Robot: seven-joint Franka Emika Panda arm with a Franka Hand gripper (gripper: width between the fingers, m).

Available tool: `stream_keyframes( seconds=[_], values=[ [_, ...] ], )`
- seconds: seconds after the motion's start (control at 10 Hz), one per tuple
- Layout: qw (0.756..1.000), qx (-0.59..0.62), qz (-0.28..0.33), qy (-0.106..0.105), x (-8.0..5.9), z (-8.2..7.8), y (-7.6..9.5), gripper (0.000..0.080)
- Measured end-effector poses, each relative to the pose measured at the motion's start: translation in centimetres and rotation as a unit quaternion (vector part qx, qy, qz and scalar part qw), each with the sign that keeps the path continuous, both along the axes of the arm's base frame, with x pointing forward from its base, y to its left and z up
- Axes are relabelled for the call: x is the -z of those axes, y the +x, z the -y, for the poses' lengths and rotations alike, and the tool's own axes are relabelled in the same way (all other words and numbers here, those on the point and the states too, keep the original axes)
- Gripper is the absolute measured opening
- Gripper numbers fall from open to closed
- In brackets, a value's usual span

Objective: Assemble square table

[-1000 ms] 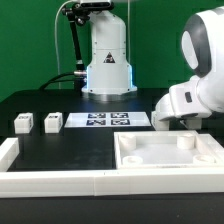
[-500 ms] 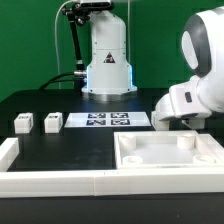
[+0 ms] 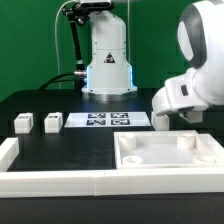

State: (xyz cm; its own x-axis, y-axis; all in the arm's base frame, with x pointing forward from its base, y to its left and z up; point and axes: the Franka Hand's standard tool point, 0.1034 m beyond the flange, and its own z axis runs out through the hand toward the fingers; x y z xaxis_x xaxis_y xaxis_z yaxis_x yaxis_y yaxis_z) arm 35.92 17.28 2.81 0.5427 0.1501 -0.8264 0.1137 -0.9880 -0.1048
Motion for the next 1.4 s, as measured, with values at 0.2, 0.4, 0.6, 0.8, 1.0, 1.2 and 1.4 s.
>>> stream_keyframes(
  seconds=[0.2,0.4,0.6,0.8,1.0,1.2,1.4],
  values=[
    [1.0,0.007,0.01,0.002,-2.7,0.4,1.1,0.0285],
    [0.999,0.011,0.035,0.004,-3.3,0.5,1.8,0.0287],
    [0.994,0.019,0.11,0.015,-2.5,0.4,2.8,0.0287],
    [0.984,0.022,0.174,0.033,-1.8,1.4,3.2,0.0287],
    [0.971,0.026,0.235,0.044,-3.6,2.4,5.2,0.0287],
    [0.959,0.034,0.277,0.046,-5.8,3.4,7.4,0.0287],
    [0.939,0.039,0.339,0.05,-6.3,3.5,8.7,0.0287]
  ],
)
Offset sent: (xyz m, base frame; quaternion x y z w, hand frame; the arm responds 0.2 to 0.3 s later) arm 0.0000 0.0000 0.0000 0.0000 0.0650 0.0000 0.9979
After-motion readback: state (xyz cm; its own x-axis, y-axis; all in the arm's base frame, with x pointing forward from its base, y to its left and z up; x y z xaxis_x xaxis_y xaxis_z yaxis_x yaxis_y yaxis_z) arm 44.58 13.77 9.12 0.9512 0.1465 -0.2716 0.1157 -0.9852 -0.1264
